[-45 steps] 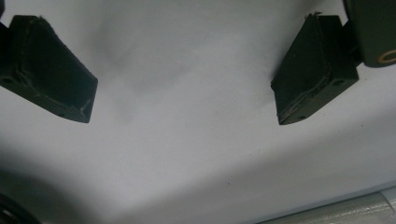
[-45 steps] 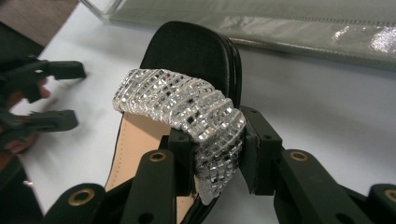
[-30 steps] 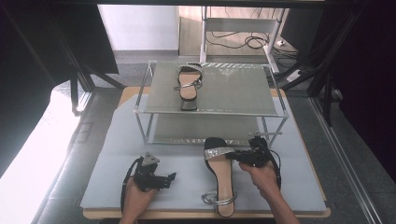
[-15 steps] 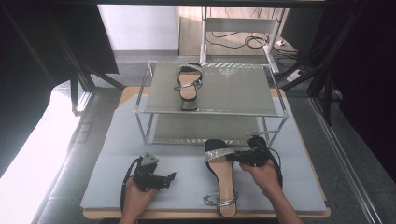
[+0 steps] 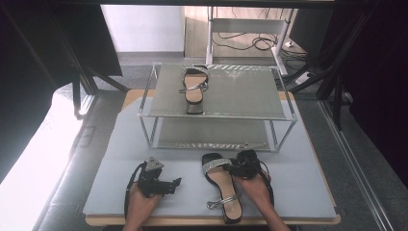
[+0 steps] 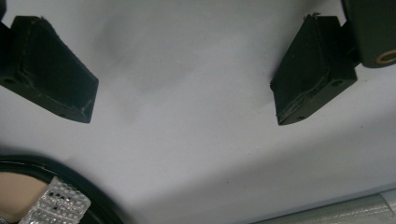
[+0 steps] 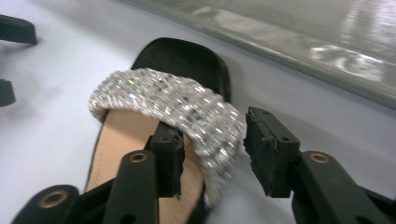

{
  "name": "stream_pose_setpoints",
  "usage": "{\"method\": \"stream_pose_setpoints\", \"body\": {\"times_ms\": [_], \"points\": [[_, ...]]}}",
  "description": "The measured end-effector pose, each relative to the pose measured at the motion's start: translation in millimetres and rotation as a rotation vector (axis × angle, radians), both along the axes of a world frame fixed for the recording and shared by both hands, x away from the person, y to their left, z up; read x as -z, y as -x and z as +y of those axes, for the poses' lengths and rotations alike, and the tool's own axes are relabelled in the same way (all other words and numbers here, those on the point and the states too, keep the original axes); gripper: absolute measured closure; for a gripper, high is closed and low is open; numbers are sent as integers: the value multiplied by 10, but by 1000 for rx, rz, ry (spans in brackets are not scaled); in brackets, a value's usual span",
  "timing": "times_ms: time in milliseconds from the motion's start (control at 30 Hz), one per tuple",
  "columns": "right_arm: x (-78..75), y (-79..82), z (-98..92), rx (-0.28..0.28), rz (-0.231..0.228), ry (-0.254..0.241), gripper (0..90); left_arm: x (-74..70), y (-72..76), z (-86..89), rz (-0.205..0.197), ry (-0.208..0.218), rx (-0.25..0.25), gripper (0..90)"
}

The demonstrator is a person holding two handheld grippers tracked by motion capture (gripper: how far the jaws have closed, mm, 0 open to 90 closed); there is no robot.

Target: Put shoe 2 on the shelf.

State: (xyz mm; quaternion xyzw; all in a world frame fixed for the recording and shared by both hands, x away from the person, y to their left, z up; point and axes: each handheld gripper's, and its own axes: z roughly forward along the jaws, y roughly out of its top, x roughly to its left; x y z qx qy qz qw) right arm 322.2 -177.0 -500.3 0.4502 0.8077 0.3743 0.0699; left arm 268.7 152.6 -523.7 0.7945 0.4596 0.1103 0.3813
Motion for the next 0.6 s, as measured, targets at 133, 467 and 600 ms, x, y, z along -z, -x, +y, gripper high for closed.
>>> {"method": "stream_pose_setpoints", "body": {"times_ms": [133,467,600], "points": [[3,38,-39,30,-7,27,568,0,2,-7,-2,-7,-1,68],[47,-5,-77,76,74,-102,737,0,2,-4,-1,-5,-2,70],[23,-20,-155,83,132,-195,738,0,1,-2,0,-2,-2,70]]}}
